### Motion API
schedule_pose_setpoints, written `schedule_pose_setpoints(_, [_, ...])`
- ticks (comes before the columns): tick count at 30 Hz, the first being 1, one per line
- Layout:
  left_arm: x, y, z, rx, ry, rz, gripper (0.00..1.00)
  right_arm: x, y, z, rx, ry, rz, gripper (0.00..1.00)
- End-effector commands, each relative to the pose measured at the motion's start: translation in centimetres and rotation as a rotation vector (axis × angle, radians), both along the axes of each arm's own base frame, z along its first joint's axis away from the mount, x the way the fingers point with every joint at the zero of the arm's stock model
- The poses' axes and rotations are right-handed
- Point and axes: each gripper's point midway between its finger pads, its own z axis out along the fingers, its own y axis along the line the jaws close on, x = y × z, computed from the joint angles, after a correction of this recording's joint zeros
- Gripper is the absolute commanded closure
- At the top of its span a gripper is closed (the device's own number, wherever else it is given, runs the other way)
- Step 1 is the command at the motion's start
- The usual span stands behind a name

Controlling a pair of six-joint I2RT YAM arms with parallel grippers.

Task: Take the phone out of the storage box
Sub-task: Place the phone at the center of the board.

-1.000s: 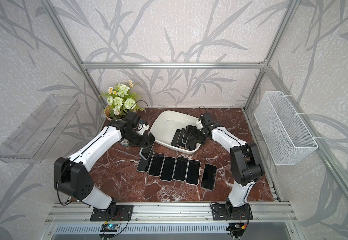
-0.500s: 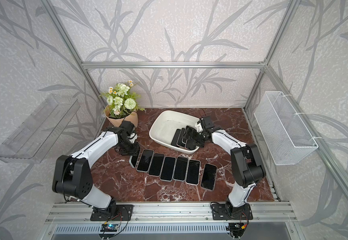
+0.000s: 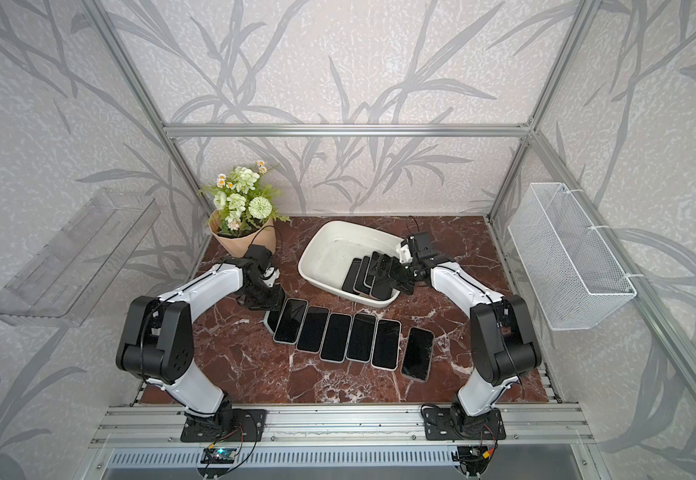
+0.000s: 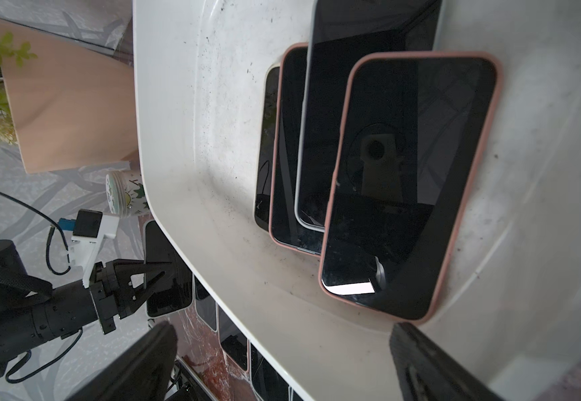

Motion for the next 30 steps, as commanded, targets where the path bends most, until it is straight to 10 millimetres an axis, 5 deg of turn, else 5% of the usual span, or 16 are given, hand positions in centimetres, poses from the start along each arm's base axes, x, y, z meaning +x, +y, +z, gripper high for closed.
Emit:
schedule_pose_setpoints(1, [-1.9,-1.7,-2.2,-0.086,0.081,-0.048,0.95,-0.1,-0.3,0.8,0.015,-0.017,-0.004,0.0])
schedule_pose_setpoints(9, [-3.8,-4.8,-3.6,-0.189,0.151,-0.127,0.95,0.1,-0.5,0.5,0.021,-0.013,-0.013,0.0])
schedule_pose_setpoints(14, [-4.3,-2.7,-5.6,-0.085,0.235,-0.1,0.92,0.1,-0.5,0.4,0.024,-0.008,-0.015,0.0])
schedule_pose_setpoints(22, [-3.3,-0.1,-5.3,-0.003,0.224,-0.046,0.59,1.1,-2.1,-1.4,-0.157,0.058,-0.035,0.0])
schedule_pose_setpoints(26, [-3.1,1.0,-5.3,0.031,0.226,-0.023,0.54,2.3,-1.6,-1.4,-0.268,0.065,0.006,0.0])
schedule_pose_setpoints(30, [-2.2,1.8,-3.8,0.062,0.173,-0.004,0.33,3.2,-0.9,-1.8,-0.34,0.076,0.043,0.01])
